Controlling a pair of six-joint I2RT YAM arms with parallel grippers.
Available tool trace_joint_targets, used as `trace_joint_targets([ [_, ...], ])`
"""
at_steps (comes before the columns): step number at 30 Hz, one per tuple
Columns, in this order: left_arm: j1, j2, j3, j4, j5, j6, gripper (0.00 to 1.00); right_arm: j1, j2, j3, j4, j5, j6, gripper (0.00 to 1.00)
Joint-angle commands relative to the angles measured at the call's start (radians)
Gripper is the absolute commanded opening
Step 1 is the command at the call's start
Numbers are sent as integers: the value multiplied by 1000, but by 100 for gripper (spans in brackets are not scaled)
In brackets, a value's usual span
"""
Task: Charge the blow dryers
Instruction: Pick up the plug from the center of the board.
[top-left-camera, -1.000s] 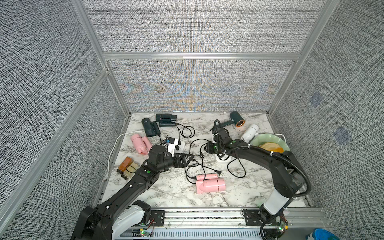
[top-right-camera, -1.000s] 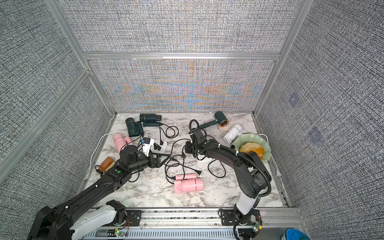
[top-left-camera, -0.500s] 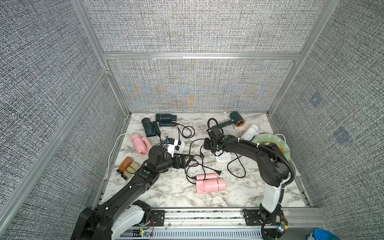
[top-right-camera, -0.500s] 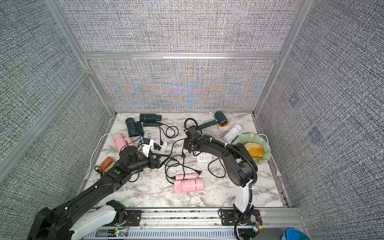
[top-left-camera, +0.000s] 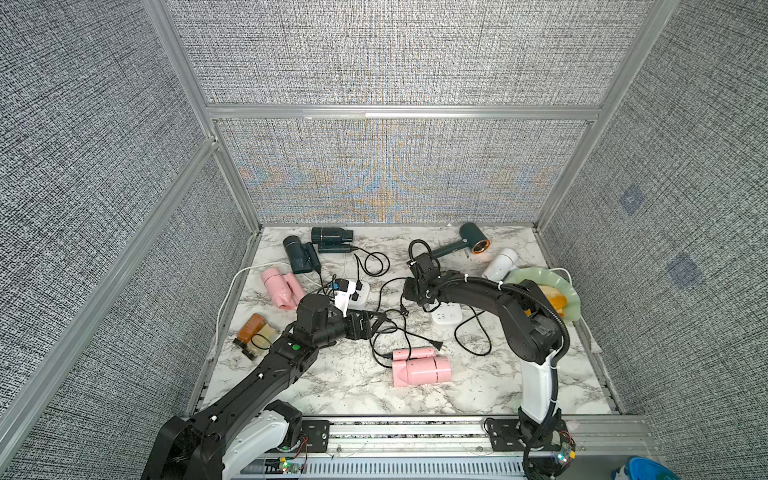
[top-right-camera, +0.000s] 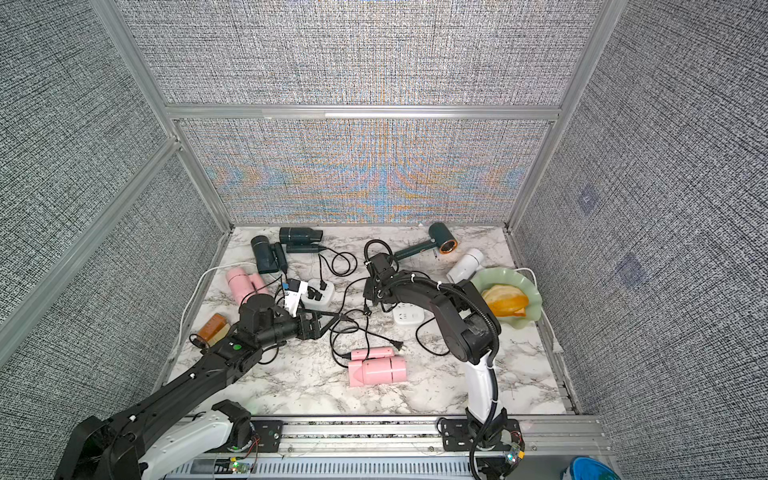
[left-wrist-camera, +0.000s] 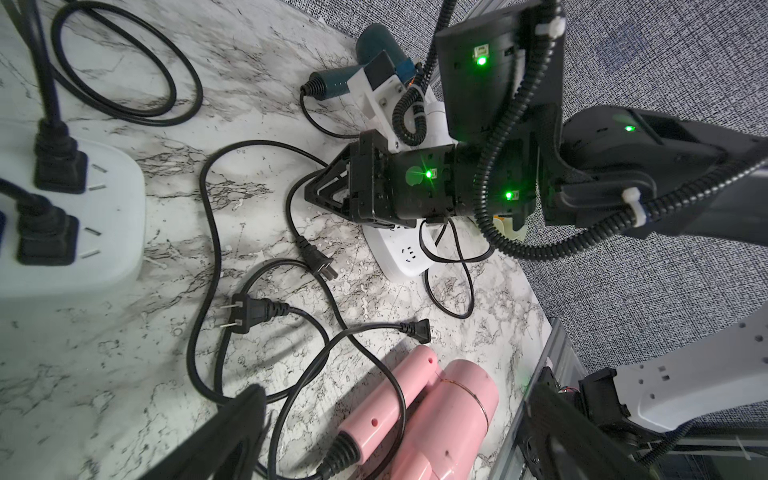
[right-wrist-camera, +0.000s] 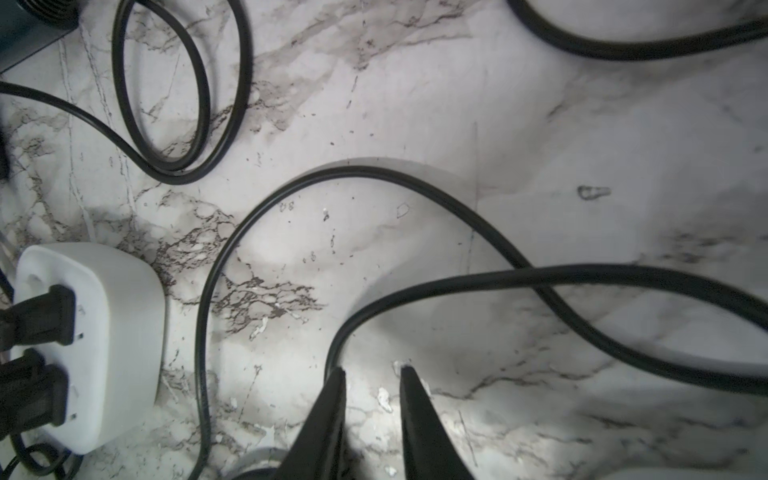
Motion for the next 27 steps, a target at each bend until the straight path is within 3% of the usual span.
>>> trace_joint_targets([
  [1,0,4,-1,30,-6,10,100,3,21,21,10,3,4,27],
  [13,0,5,-5,34,-3,12,100,10,104,102,-18,37,20,28],
  [21,0,1,-8,32,-3,13,100,44,182,216,-173,166,29,29],
  [27,0,0,-11,29,-3,15,100,58,197,242,-231,228,27,17],
])
